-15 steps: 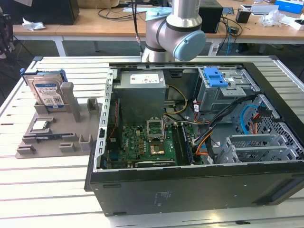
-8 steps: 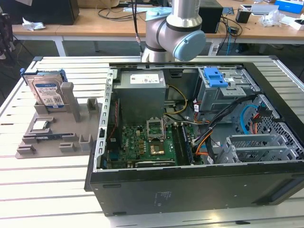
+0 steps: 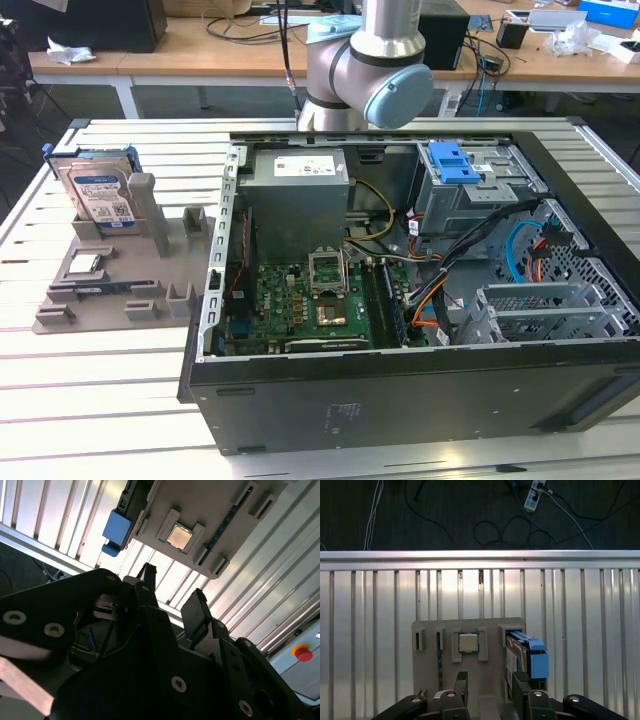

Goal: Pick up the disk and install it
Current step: 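Pick up the disk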

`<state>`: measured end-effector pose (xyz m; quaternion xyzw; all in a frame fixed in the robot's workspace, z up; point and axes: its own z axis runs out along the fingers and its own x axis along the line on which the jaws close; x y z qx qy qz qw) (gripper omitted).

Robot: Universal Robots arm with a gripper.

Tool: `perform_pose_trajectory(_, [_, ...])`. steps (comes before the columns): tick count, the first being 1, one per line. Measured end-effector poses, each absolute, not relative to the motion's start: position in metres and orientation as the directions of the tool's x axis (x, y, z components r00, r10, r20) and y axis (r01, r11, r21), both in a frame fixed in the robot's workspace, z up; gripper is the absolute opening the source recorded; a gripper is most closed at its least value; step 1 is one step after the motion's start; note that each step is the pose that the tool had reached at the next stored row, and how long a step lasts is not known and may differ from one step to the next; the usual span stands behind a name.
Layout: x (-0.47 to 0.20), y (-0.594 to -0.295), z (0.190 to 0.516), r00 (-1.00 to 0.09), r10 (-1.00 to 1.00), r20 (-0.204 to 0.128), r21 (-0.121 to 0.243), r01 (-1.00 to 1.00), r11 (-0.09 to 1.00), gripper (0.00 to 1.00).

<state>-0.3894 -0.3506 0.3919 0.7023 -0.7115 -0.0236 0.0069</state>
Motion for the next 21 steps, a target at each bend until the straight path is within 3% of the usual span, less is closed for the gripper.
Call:
perform_pose_trajectory(12, [-0.389, -0.327, 0.388, -0.01, -1.0, -0.023, 0.043, -0.999, 0.009, 0.48])
perform_pose_trajectory(21, [-0.385, -0.304, 0.365, -0.008, -1.0, -0.023, 0.044, -0.999, 0.007, 0.48])
